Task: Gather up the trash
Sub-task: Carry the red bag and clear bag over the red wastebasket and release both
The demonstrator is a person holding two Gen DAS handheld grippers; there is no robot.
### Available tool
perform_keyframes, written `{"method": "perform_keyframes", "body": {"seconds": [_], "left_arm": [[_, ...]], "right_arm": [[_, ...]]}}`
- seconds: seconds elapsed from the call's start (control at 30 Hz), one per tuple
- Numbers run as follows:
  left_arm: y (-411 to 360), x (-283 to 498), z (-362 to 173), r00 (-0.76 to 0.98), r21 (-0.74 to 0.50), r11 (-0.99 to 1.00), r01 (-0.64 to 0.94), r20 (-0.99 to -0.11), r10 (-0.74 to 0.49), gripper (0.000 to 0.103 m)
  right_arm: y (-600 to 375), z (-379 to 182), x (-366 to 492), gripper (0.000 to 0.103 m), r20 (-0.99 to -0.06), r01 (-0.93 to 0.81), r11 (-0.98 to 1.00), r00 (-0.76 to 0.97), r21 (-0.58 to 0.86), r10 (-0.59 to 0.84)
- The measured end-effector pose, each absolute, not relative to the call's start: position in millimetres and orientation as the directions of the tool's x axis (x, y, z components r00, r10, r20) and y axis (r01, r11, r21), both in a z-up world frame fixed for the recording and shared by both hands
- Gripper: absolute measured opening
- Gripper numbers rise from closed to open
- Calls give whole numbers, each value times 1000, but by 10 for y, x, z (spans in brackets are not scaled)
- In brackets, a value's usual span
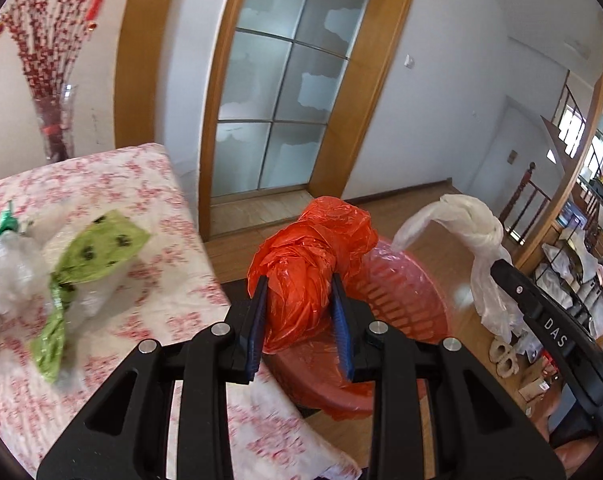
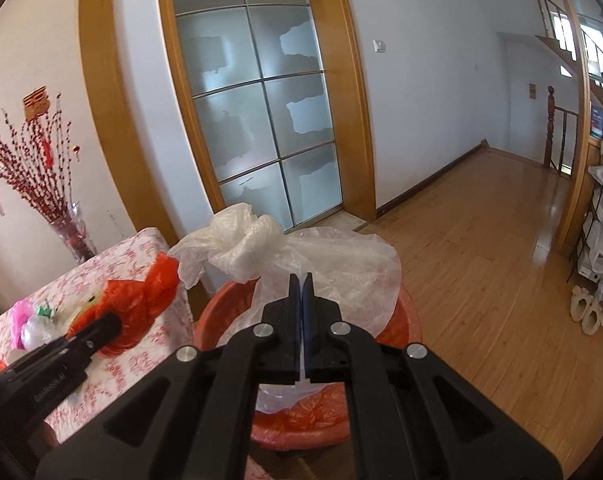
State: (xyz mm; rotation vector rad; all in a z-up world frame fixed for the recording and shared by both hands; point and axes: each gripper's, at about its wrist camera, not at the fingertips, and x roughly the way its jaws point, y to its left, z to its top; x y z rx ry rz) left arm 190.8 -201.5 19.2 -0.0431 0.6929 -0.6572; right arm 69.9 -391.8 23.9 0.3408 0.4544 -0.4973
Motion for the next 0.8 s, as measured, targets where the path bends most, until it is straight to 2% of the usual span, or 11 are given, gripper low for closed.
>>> {"method": "perform_keyframes", "body": {"seconds": [0.5,0.6,0.67,0.73,0.8], "left_arm": [[-2462,1993,-53,502,-244,769,591,-635,-587,30],[-2529,2008,-96,481,-254,761,597,-646,-593,32],[-2538,2024,-131,475,-258,763,593,-653,-590,35],[-2543,2036,-176,470,-259,768,585,-664,-582,45],[-2525,2059,-211,472,-257,777,574,-672,-571,50]], "right_arm": [[-4282,-50,902,3,-539,578,775,750,255,-383],[-4344,-74,942,4,-542,572,773,756,274,-368],[-4366,-89,951,8,-547,568,772,758,284,-356],[-4384,-114,956,13,-550,570,770,756,287,-354],[-4391,-130,963,27,-554,573,769,752,283,-357]]}}
